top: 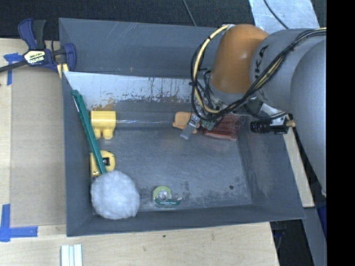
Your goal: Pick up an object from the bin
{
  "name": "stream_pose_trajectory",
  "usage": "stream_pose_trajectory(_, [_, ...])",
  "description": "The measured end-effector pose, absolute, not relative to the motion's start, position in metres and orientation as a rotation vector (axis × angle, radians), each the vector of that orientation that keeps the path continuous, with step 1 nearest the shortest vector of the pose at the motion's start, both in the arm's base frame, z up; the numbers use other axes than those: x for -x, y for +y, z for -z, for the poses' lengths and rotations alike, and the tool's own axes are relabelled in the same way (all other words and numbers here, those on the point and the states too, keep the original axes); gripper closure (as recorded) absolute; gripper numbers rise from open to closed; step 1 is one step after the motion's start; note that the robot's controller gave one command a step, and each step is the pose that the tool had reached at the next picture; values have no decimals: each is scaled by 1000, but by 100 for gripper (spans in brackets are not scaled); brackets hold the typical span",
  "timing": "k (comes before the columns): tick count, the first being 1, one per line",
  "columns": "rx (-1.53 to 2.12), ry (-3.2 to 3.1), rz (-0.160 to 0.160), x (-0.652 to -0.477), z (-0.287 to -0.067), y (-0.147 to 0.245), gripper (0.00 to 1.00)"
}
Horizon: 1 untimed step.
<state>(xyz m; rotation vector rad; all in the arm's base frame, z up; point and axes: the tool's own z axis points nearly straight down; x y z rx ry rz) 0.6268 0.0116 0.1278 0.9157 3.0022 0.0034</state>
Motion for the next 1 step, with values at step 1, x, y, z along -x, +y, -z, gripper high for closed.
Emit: stream_pose_trajectory(1, [-916, 3007, -1, -626, -143, 11, 100])
